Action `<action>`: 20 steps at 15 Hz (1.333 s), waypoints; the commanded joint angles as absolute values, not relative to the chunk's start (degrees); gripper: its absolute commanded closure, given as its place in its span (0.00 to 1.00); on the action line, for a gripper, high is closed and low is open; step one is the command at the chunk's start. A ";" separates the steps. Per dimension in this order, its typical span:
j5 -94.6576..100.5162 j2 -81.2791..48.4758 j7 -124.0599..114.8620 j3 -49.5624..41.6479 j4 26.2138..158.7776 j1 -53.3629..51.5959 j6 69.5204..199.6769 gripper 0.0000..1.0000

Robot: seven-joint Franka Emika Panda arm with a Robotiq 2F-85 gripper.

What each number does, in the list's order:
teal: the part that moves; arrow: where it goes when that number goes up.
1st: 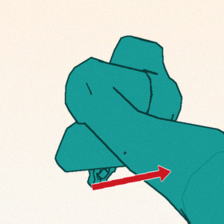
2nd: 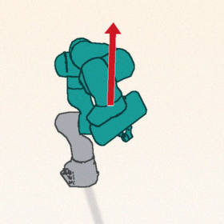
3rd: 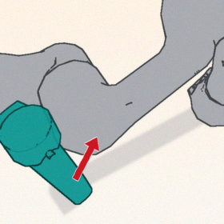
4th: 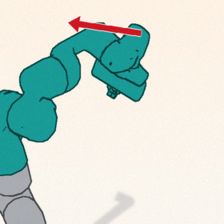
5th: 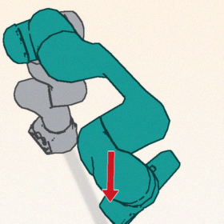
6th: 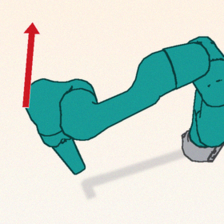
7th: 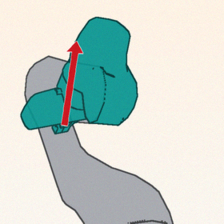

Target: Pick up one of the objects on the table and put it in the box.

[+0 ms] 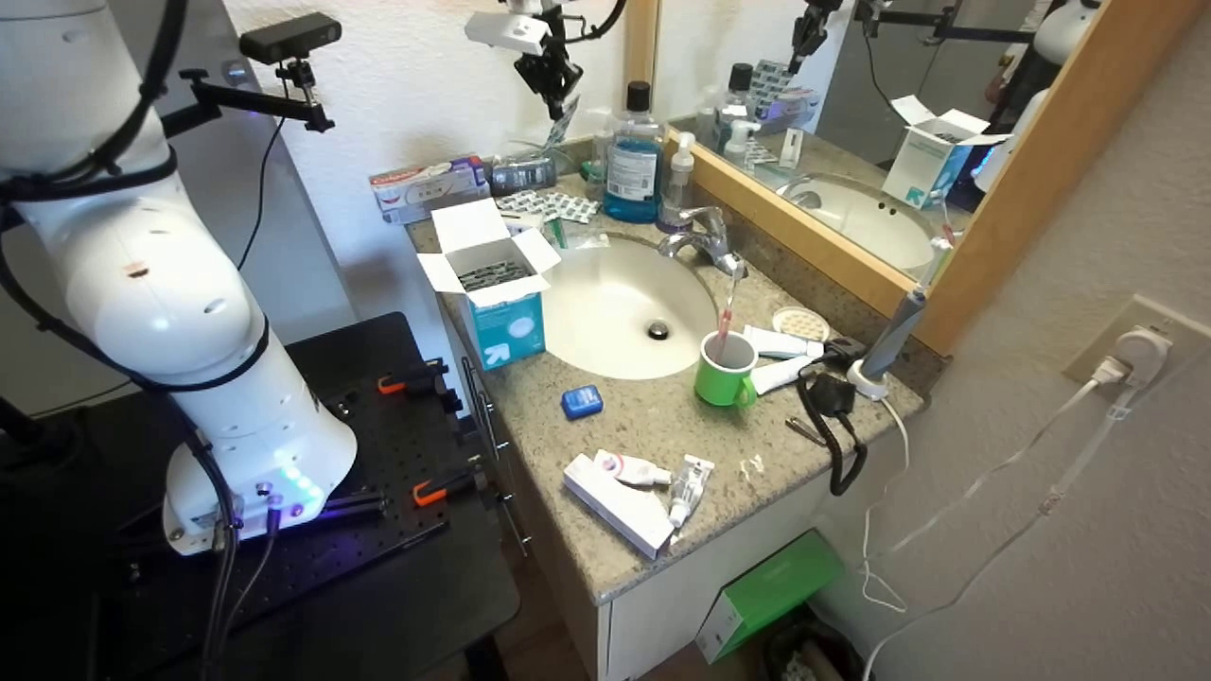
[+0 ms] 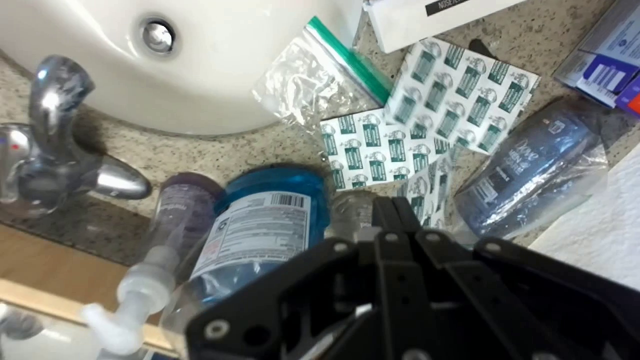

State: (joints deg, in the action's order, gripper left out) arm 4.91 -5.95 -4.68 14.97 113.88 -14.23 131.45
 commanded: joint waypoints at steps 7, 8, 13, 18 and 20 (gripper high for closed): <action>16.25 10.82 -25.92 16.54 116.80 -14.23 116.72 0.99; 17.42 11.80 -28.50 17.01 116.42 -13.90 113.71 0.99; 18.10 15.64 -34.08 17.35 115.68 -12.49 100.68 0.99; 17.20 18.00 -35.56 16.81 117.78 -11.18 96.00 0.99; 17.07 19.80 -36.81 16.64 120.25 -10.66 95.06 0.99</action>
